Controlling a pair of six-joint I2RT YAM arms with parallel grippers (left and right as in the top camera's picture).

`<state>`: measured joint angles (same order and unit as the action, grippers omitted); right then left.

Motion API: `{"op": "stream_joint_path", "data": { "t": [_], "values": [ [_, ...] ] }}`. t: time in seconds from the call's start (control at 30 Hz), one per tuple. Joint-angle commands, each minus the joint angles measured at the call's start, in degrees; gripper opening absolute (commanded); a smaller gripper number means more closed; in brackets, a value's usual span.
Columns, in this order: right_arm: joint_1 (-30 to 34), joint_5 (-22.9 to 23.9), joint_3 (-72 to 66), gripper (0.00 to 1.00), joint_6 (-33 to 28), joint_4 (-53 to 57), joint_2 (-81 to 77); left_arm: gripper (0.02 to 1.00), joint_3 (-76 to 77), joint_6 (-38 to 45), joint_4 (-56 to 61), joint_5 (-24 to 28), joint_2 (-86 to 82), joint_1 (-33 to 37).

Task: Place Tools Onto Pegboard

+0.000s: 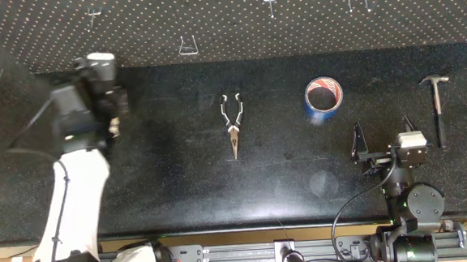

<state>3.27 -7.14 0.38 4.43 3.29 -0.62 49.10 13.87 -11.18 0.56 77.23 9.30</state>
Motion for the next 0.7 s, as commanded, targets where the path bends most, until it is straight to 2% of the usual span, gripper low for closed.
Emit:
{"op": "stream_joint_path", "data": {
  "t": [0.03, 0.2, 0.53, 0.7],
  "values": [
    [0.1, 0.5, -0.2, 0.985, 0.9, 0.3, 0.6, 0.027, 0.2, -9.6, 4.6, -6.4, -3.8, -3.0],
    [0.1, 0.5, -0.2, 0.985, 0.9, 0.3, 0.6, 0.027, 0.5, -9.6, 6.1, -8.9, -4.8, -3.0],
    [0.1, 0.5, -0.2, 0.985, 0.9, 0.3, 0.5, 0.029, 2.1, -12.6, 8.3, -9.0, -6.7, -3.0],
    [0.1, 0.5, -0.2, 0.985, 0.9, 0.3, 0.5, 0.027, 1.5, -16.7, 8.4, -8.9, -11.5, -3.0]
  ]
}}
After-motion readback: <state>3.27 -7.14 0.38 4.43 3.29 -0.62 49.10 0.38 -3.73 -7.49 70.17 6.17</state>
